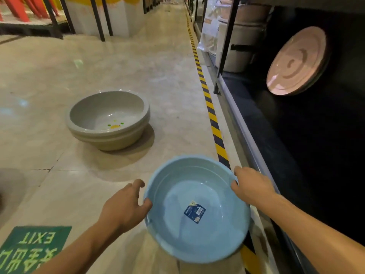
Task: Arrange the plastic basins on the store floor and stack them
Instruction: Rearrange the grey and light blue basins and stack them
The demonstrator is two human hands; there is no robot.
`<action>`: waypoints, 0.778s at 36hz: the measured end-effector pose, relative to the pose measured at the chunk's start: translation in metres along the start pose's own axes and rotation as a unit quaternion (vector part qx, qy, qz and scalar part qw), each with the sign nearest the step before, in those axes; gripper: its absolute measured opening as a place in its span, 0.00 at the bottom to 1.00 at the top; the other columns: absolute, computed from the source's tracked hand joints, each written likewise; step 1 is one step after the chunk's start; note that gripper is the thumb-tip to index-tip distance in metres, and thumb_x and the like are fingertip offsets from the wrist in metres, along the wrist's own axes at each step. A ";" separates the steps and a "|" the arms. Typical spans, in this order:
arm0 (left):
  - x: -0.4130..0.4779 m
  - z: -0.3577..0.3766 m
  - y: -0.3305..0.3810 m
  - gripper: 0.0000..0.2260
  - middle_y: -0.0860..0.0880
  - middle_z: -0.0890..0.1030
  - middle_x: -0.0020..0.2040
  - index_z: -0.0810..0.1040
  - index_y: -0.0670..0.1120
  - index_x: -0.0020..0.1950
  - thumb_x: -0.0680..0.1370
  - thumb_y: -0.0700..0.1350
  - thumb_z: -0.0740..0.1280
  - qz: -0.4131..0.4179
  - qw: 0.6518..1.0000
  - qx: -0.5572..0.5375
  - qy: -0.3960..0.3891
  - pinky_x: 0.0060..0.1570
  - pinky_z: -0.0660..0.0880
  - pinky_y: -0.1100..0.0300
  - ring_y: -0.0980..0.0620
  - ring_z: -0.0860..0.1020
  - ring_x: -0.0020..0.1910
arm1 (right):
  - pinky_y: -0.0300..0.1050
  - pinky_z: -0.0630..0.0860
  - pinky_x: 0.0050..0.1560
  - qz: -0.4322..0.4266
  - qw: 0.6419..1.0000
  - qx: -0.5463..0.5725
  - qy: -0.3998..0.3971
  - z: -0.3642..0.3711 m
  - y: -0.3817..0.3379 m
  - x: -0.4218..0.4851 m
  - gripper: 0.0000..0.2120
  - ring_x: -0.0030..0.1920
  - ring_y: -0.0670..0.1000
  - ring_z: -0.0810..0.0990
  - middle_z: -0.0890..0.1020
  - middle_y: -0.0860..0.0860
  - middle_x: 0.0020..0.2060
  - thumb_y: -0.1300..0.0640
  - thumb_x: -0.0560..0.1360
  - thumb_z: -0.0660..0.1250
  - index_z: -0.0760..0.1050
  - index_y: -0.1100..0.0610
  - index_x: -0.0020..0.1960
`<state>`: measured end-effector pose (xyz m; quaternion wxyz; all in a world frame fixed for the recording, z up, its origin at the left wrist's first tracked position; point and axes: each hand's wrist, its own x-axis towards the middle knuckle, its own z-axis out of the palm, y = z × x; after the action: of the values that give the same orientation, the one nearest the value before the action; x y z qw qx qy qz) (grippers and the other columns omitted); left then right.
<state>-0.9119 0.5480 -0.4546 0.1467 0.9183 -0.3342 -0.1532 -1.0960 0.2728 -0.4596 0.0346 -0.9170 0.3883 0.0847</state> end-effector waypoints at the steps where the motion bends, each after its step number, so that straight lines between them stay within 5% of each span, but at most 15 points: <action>1: 0.000 0.005 -0.001 0.22 0.52 0.78 0.55 0.66 0.54 0.69 0.77 0.59 0.61 -0.006 1.000 -0.003 -0.006 0.43 0.72 0.56 0.52 0.76 0.46 | 0.51 0.82 0.49 0.010 1.000 0.004 0.003 0.005 0.003 0.001 0.09 0.45 0.51 0.80 0.79 0.48 0.47 0.49 0.81 0.59 0.71 0.51 0.58; 6: 0.000 0.024 -0.011 0.28 0.48 0.80 0.61 0.60 0.51 0.75 0.78 0.60 0.60 -0.049 0.998 -0.033 -0.033 0.49 0.75 0.53 0.47 0.79 0.53 | 0.50 0.83 0.44 0.048 0.998 0.042 -0.030 0.030 0.014 0.002 0.11 0.41 0.50 0.81 0.78 0.49 0.44 0.50 0.81 0.59 0.65 0.51 0.63; 13: 0.002 0.042 -0.012 0.26 0.50 0.80 0.45 0.60 0.42 0.77 0.82 0.52 0.59 -0.094 0.983 -0.148 -0.057 0.46 0.71 0.57 0.49 0.77 0.46 | 0.49 0.84 0.43 0.074 0.989 0.105 -0.069 0.053 0.021 0.004 0.16 0.40 0.50 0.82 0.80 0.50 0.45 0.49 0.84 0.56 0.61 0.52 0.69; 18: 0.004 0.048 -0.019 0.13 0.50 0.82 0.46 0.77 0.45 0.62 0.81 0.49 0.62 -0.122 0.974 -0.186 -0.048 0.48 0.78 0.53 0.50 0.81 0.45 | 0.51 0.85 0.45 0.096 0.978 0.176 -0.054 0.064 0.024 0.008 0.12 0.40 0.49 0.83 0.80 0.50 0.42 0.49 0.84 0.56 0.73 0.55 0.57; 22: 0.002 0.040 -0.025 0.07 0.56 0.80 0.40 0.77 0.48 0.56 0.79 0.47 0.64 -0.133 0.966 -0.220 0.008 0.37 0.73 0.60 0.58 0.78 0.40 | 0.52 0.84 0.44 0.087 0.969 0.233 -0.013 0.056 0.016 0.008 0.09 0.41 0.50 0.83 0.82 0.50 0.42 0.50 0.84 0.58 0.74 0.54 0.58; 28: -0.010 -0.004 -0.054 0.09 0.47 0.83 0.43 0.79 0.47 0.56 0.78 0.46 0.66 -0.156 0.945 -0.282 0.047 0.45 0.80 0.48 0.49 0.82 0.41 | 0.52 0.82 0.46 0.055 0.943 0.327 0.035 0.024 -0.025 0.007 0.09 0.43 0.50 0.82 0.82 0.50 0.43 0.51 0.83 0.60 0.74 0.51 0.60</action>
<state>-0.8870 0.5948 -0.4689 0.3896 0.8863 -0.1221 -0.2186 -1.0760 0.2887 -0.4844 0.3140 -0.8349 0.4454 -0.0775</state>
